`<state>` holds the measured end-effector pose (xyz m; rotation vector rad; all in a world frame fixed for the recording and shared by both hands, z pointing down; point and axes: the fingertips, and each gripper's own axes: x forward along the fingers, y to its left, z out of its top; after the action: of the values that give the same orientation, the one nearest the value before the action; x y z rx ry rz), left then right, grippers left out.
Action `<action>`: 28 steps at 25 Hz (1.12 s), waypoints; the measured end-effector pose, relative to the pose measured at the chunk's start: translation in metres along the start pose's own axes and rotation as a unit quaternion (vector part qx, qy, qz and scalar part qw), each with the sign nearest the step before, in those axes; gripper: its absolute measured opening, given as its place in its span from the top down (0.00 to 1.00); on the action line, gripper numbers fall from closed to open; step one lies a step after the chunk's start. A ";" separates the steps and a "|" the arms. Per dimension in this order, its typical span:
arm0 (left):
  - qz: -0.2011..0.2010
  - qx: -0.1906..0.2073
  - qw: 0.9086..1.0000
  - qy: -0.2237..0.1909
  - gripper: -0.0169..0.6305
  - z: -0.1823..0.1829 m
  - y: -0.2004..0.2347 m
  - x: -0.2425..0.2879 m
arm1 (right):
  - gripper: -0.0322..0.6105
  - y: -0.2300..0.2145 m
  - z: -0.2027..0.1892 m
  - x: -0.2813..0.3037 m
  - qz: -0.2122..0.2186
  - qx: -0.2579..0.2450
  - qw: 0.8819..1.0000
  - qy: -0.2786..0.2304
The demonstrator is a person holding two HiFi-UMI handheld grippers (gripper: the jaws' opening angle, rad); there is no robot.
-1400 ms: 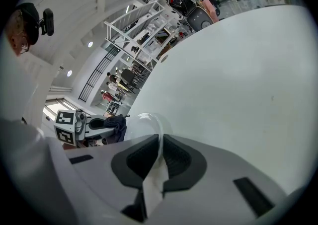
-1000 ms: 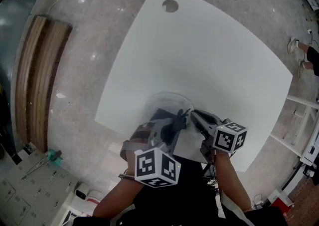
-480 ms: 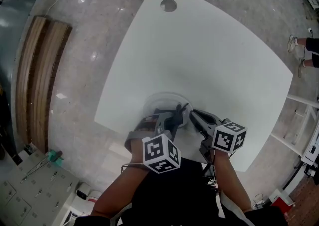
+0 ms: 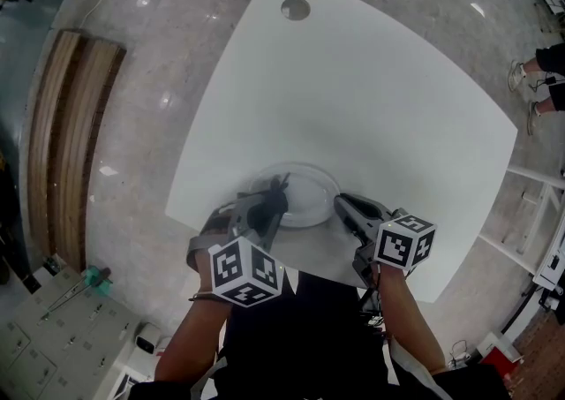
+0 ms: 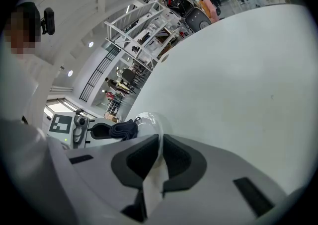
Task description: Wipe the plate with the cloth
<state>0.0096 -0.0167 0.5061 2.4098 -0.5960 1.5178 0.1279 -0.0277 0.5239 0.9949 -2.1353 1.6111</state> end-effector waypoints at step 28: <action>-0.100 -0.295 0.929 -0.200 0.90 0.003 0.011 -0.039 | 0.91 0.007 -0.009 -0.001 0.008 -0.011 1.000 -0.008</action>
<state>-0.0080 -0.0193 0.4700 2.2011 -0.7285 0.6308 0.1223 -0.0175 0.5210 0.9894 -2.1736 1.5881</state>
